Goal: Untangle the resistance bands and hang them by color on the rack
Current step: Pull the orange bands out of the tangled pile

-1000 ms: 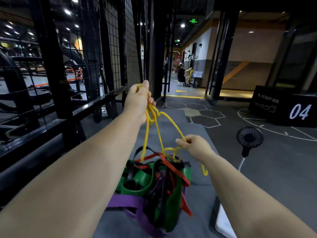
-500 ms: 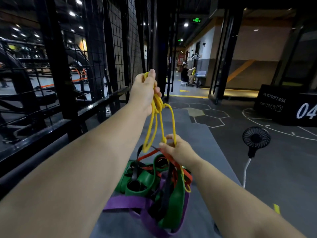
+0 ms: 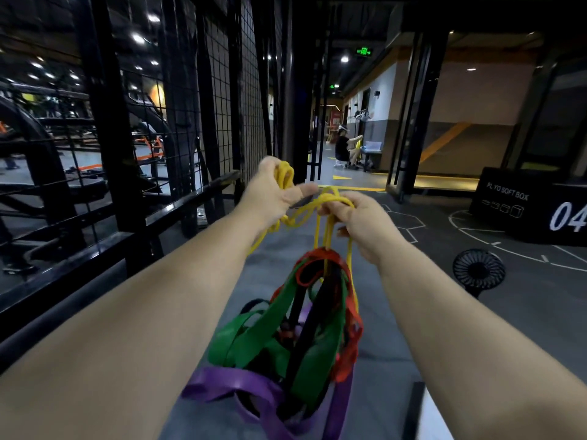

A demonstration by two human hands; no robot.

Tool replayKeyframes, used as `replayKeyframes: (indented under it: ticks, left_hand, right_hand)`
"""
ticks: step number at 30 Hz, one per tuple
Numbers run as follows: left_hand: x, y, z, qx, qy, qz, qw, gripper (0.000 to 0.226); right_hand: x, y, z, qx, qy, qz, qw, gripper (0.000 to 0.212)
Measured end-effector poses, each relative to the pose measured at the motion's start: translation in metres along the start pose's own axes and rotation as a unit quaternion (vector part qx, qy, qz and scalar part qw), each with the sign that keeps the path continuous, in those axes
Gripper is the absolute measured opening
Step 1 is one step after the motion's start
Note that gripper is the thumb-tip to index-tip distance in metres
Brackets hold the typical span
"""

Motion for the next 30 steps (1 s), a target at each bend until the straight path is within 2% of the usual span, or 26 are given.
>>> replayKeyframes:
  ticks: [4,9,11,15,19,24,28,30]
  left_hand:
    - [0.011,0.02,-0.036,0.11,-0.001,0.006,0.994,0.07]
    - [0.04,0.043,-0.064,0.181,0.045,0.052,0.981,0.11]
    - [0.053,0.051,-0.072,0.217,0.026,0.071,0.973,0.103]
    - [0.08,0.055,-0.077,0.229,0.0,0.115,0.967,0.066]
    - [0.085,0.057,-0.08,0.24,0.015,0.126,0.962,0.052]
    - [0.09,0.073,-0.095,0.266,0.082,0.174,0.944,0.049]
    - [0.092,0.084,-0.106,0.271,0.092,0.173,0.943,0.081]
    - [0.092,0.089,-0.108,0.256,0.12,0.183,0.942,0.074]
  right_hand:
    - [0.003,-0.003,-0.009,0.013,-0.003,-0.007,1.0,0.017]
    - [-0.025,0.012,-0.019,0.049,0.026,-0.051,0.997,0.021]
    - [-0.039,0.015,-0.02,0.055,0.024,-0.078,0.995,0.019]
    - [-0.051,0.019,-0.018,0.05,0.03,-0.098,0.994,0.014]
    - [-0.048,0.024,-0.019,0.066,0.004,-0.1,0.993,0.011]
    - [-0.046,0.023,-0.012,0.039,0.032,-0.096,0.994,0.012]
    - [-0.039,0.023,-0.009,0.032,0.075,-0.075,0.994,0.016]
    - [-0.039,0.024,-0.007,0.029,0.059,-0.082,0.995,0.018]
Point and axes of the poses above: each hand's wrist, its own y-axis away from the middle knuckle, its own z-axis out of the back of the hand, x = y × z, the point moved 10 cm from there along -y, towards the middle knuckle, and after that the axes turned 9 degrees about -x, right-handed, at the moved point
